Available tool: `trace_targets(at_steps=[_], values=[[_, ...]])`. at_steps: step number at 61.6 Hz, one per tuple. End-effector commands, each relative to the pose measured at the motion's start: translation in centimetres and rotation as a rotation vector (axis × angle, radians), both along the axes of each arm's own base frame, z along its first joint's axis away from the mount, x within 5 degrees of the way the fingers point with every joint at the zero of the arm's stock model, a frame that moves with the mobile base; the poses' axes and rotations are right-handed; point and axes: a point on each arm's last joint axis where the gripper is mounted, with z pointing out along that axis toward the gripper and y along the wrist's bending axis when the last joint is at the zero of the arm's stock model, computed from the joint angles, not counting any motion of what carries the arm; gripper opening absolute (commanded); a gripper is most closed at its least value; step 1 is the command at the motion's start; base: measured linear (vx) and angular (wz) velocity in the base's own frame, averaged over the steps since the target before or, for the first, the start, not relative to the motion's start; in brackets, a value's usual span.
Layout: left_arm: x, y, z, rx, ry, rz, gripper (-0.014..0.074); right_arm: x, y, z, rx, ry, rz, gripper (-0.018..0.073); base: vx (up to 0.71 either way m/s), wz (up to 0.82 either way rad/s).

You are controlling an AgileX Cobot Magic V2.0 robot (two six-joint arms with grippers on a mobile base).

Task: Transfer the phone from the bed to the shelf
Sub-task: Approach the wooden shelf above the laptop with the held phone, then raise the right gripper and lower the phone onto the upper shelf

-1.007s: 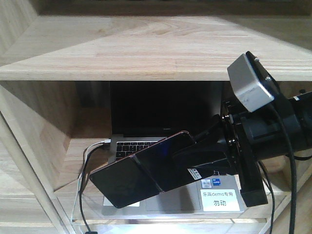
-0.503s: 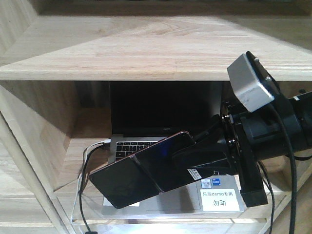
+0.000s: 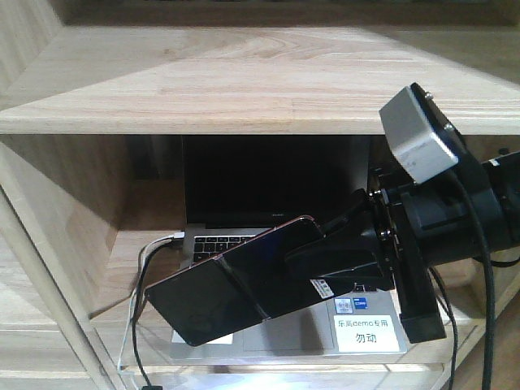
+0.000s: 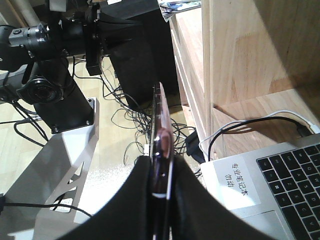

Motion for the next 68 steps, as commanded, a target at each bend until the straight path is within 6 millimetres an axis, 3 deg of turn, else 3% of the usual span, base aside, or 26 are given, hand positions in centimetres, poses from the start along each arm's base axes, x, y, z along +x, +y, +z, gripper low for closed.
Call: trace_targets(at_steps=[1, 20, 39, 56, 68], values=[[-0.1, 0.0, 1.5, -0.017, -0.099, 0.003, 0.0001, -1.1, 0.2, 2.3, 0.118, -0.001, 0.041, -0.0002, 0.0, 0.0], [-0.1, 0.0, 1.5, -0.017, -0.099, 0.003, 0.0001, -3.1, -0.3, 5.5, 0.262, -0.116, -0.041, -0.0002, 0.0, 0.0], [-0.1, 0.0, 1.5, -0.017, -0.099, 0.003, 0.0001, -4.5, -2.0, 9.6, 0.453, -0.301, -0.343, -0.0002, 0.0, 0.0], [-0.1, 0.0, 1.5, -0.017, -0.099, 0.003, 0.0001, -3.5, -2.8, 13.1, 0.527, -0.42, -0.487, -0.0002, 0.0, 0.0], [-0.1, 0.0, 1.5, -0.017, -0.099, 0.003, 0.0001, -0.7, -1.9, 15.9, 0.532, -0.451, -0.449, -0.0002, 0.0, 0.0]])
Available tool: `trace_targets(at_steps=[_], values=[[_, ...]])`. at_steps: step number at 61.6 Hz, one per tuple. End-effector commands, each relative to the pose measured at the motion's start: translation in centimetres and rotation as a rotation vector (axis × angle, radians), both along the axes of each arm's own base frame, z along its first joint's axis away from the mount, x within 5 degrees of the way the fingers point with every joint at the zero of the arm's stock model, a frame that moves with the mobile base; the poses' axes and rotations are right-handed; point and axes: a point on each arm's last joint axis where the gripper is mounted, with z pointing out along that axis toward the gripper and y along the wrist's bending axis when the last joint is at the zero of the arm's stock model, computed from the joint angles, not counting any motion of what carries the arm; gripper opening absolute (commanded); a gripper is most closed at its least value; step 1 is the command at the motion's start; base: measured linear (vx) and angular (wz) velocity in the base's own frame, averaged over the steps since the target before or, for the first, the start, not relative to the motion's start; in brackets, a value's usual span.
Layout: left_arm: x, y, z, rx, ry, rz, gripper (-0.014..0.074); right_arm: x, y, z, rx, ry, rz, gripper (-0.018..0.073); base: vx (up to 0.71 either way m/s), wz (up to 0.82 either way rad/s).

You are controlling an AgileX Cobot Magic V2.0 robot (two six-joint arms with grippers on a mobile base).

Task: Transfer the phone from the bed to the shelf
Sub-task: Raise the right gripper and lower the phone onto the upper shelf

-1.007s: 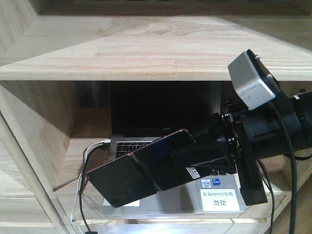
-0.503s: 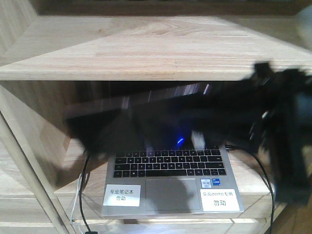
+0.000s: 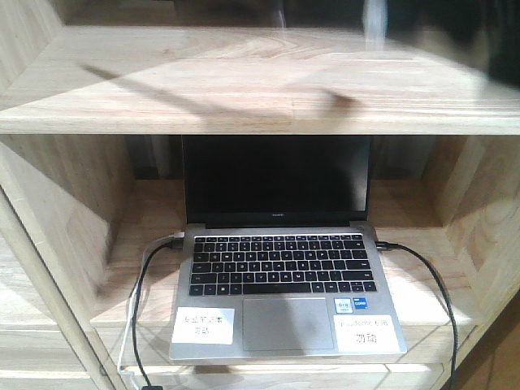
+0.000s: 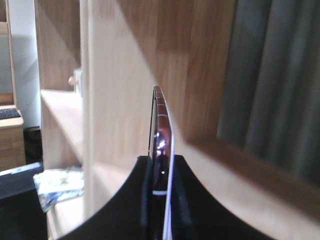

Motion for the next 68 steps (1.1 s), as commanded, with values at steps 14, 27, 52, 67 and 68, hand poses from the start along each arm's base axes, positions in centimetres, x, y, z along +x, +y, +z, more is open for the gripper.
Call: trace_targets(at_steps=[14, 27, 52, 67, 68], values=[[-0.1, 0.0, 1.5, -0.017, -0.099, 0.003, 0.0001, 5.4, 2.1, 3.4, 0.069, 0.021, 0.1, -0.0002, 0.0, 0.0], [-0.1, 0.0, 1.5, -0.017, -0.099, 0.003, 0.0001, 9.4, 5.4, 2.0, 0.036, 0.063, 0.138, -0.0002, 0.0, 0.0], [-0.1, 0.0, 1.5, -0.017, -0.099, 0.003, 0.0001, 16.0, 9.9, -4.0, -0.035, 0.182, 0.058, -0.0002, 0.0, 0.0], [-0.1, 0.0, 1.5, -0.017, -0.099, 0.003, 0.0001, 17.2, 10.2, -5.5, -0.046, 0.211, 0.032, 0.0006, 0.0, 0.0], [-0.1, 0.0, 1.5, -0.017, -0.099, 0.003, 0.0001, 17.3, 10.2, -5.5, -0.045, 0.21, 0.03, 0.0007, 0.0, 0.0]])
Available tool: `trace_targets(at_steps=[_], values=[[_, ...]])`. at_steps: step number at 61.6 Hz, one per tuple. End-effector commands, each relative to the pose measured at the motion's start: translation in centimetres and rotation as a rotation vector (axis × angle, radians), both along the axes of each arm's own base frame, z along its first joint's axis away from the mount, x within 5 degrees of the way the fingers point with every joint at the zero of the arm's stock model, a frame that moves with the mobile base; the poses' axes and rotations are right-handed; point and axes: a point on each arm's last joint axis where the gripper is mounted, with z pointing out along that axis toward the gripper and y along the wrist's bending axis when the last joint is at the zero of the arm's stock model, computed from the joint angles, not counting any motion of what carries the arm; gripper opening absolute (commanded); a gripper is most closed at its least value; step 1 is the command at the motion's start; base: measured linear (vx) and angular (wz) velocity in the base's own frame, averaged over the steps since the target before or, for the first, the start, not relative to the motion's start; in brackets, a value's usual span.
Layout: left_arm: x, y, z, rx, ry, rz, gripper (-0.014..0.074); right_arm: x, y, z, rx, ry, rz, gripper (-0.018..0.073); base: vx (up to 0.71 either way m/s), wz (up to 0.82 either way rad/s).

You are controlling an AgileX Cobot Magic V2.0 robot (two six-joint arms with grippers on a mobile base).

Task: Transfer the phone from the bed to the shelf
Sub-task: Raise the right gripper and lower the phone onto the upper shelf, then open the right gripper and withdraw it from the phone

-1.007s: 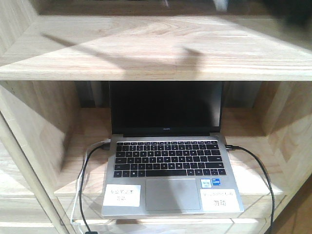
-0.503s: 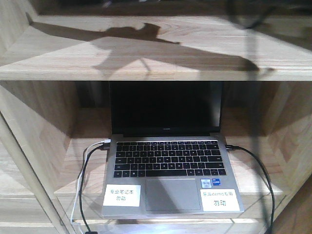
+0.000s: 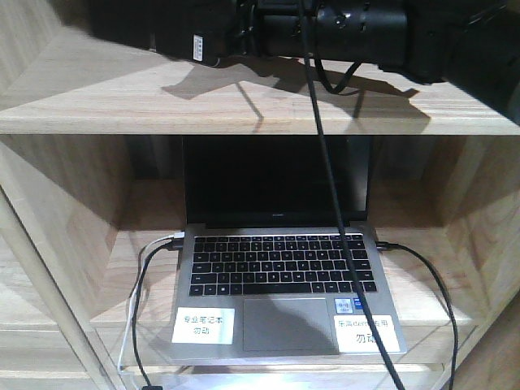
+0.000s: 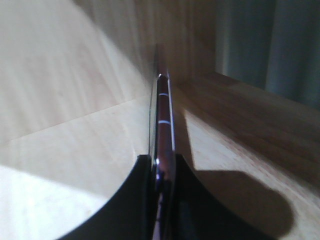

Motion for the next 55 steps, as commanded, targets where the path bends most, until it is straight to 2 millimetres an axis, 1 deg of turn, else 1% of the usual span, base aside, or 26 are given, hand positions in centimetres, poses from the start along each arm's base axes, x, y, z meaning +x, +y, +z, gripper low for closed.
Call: trace_targets(at_steps=[1, 9, 17, 24, 34, 42, 48, 55], values=[[-0.08, 0.02, 1.46, -0.017, -0.099, 0.003, 0.0001, -0.68, -0.66, 2.63, 0.048, -0.064, -0.033, 0.0008, 0.0, 0.0], [-0.08, 0.02, 1.46, -0.017, -0.099, 0.003, 0.0001, -0.52, -0.76, 2.68, 0.052, -0.067, -0.054, 0.0027, 0.0, 0.0], [-0.08, 0.02, 1.46, -0.017, -0.099, 0.003, 0.0001, -0.51, -0.77, 2.68, 0.052, -0.067, -0.055, 0.0088, 0.0, 0.0], [-0.08, 0.02, 1.46, -0.017, -0.099, 0.003, 0.0001, -0.49, -0.77, 2.69, 0.053, -0.067, -0.057, 0.0182, 0.0, 0.0], [-0.08, 0.02, 1.46, -0.017, -0.099, 0.003, 0.0001, -0.3, -0.9, 2.74, 0.059, -0.069, -0.083, 0.0396, 0.0, 0.0], [-0.08, 0.02, 1.46, -0.017, -0.099, 0.003, 0.0001, -0.06, -1.09, 2.8, 0.066, -0.068, -0.114, 0.054, 0.0, 0.0], [-0.08, 0.02, 1.46, -0.017, -0.099, 0.003, 0.0001, -0.03, -1.23, 2.96, 0.066, -0.077, -0.131, 0.0605, 0.0, 0.0], [-0.08, 0.02, 1.46, -0.017, -0.099, 0.003, 0.0001, -0.37, -1.39, 3.46, 0.069, -0.09, -0.132, 0.0617, 0.0, 0.0]])
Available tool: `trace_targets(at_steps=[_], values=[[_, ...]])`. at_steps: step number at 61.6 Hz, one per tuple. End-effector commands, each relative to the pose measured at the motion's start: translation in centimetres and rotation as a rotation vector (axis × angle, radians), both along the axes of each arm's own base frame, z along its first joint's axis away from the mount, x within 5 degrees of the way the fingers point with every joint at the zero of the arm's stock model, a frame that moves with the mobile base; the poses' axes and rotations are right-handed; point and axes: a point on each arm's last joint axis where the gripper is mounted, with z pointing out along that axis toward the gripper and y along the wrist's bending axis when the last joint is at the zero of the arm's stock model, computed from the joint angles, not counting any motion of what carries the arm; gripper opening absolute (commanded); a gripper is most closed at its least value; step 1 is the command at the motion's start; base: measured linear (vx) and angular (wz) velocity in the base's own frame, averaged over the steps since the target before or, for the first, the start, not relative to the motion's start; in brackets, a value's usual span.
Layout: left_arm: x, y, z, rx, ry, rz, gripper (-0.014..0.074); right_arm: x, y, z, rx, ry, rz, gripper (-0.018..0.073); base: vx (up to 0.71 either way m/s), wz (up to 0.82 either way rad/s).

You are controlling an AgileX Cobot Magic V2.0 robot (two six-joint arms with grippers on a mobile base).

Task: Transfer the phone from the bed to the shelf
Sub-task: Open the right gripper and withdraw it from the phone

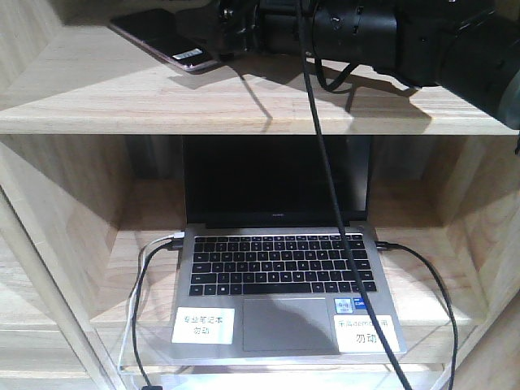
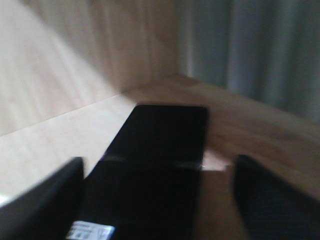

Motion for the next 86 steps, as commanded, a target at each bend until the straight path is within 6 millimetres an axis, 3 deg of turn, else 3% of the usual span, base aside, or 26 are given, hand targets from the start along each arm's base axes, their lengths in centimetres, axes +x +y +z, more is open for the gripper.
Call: trace_targets(at_steps=[1, 17, 39, 51, 61, 67, 81, 86], values=[[-0.1, 0.0, 1.5, -0.017, -0.099, 0.003, 0.0001, -1.5, -1.0, 3.9, 0.07, -0.078, -0.027, 0.0616, 0.0, 0.0], [-0.1, 0.0, 1.5, -0.017, -0.099, 0.003, 0.0001, -3.8, -2.0, 6.4, 0.03, -0.173, -0.014, 0.0566, 0.0, 0.0], [-0.1, 0.0, 1.5, -0.017, -0.099, 0.003, 0.0001, -9.4, -4.6, 11.4, 0.07, -0.189, -0.03, 0.0466, 0.0, 0.0], [-0.1, 0.0, 1.5, -0.017, -0.099, 0.003, 0.0001, -12.5, -6.5, 13.2, 0.046, -0.214, -0.091, 0.0358, 0.0, 0.0], [-0.1, 0.0, 1.5, -0.017, -0.099, 0.003, 0.0001, -15.2, -8.5, 12.0, 0.057, -0.238, -0.176, 0.0239, 0.0, 0.0], [-0.1, 0.0, 1.5, -0.017, -0.099, 0.003, 0.0001, -17.1, -9.8, 10.3, 0.069, -0.233, -0.228, 0.0165, 0.0, 0.0], [-0.1, 0.0, 1.5, -0.017, -0.099, 0.003, 0.0001, -23.2, -12.7, 6.9, 0.111, -0.224, -0.255, -0.0015, 0.0, 0.0], [-0.1, 0.0, 1.5, -0.017, -0.099, 0.003, 0.0001, -25.3, -13.6, 5.5, 0.133, -0.221, -0.254, -0.0012, 0.0, 0.0]])
